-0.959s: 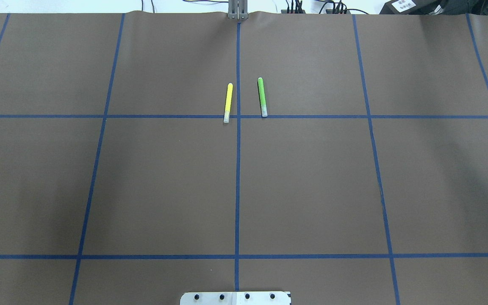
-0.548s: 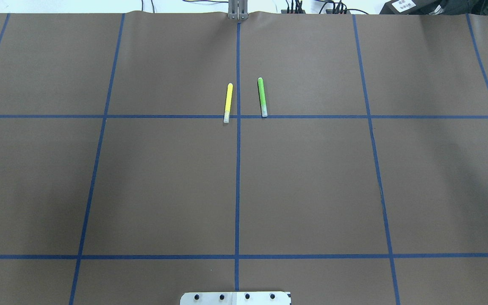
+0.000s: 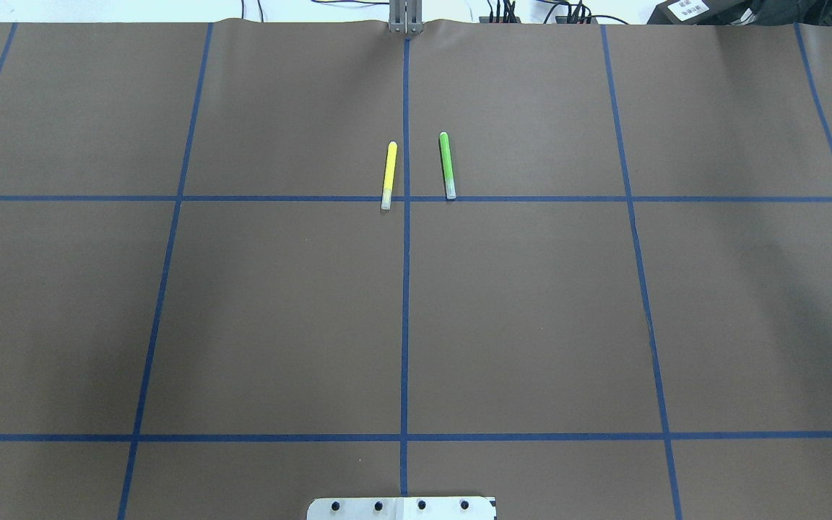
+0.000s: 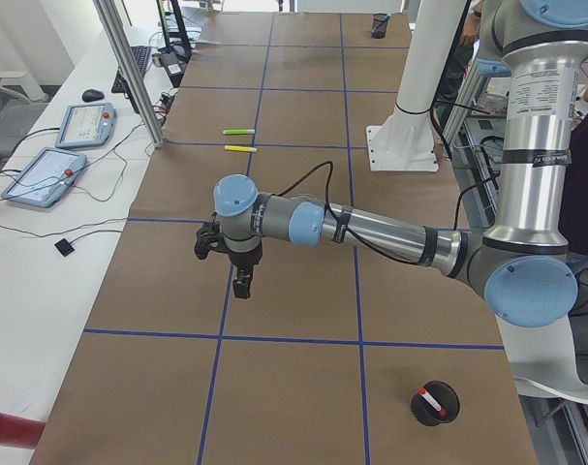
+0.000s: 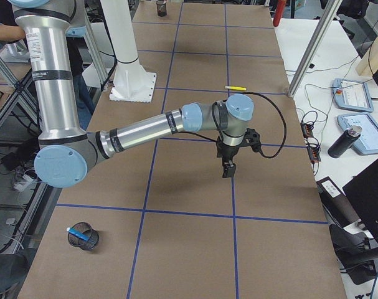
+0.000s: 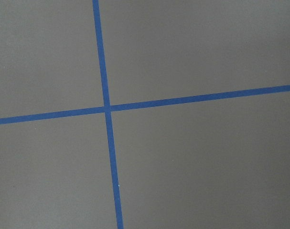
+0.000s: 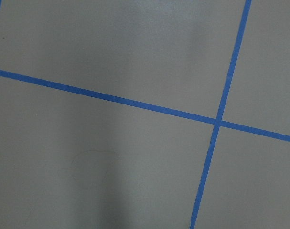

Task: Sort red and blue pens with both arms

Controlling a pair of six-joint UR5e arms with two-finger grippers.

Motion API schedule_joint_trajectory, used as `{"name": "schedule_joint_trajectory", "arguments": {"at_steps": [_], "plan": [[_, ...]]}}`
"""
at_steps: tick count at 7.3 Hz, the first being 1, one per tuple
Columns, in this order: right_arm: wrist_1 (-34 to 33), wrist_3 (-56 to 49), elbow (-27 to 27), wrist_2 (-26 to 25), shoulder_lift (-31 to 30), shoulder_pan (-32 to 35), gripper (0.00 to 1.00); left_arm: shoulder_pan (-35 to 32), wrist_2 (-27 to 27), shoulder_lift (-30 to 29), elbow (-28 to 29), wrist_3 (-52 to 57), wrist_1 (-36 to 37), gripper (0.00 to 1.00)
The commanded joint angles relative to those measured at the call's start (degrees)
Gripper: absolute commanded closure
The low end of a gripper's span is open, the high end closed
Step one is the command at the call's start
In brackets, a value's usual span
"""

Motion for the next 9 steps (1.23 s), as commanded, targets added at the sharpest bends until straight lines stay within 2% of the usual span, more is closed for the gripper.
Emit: {"name": "schedule_joint_trajectory", "arguments": {"at_steps": [1, 9], "plan": [[0.3, 0.08, 0.47, 0.62, -0.4, -0.04, 0.0, 0.01, -0.68, 1.34, -0.32, -0.22, -2.34, 0.0], [0.56, 0.08, 1.0, 2.12, -1.46, -0.04, 0.0, -0.08, -0.59, 0.46, -0.67, -0.4, -2.89, 0.0]]}}
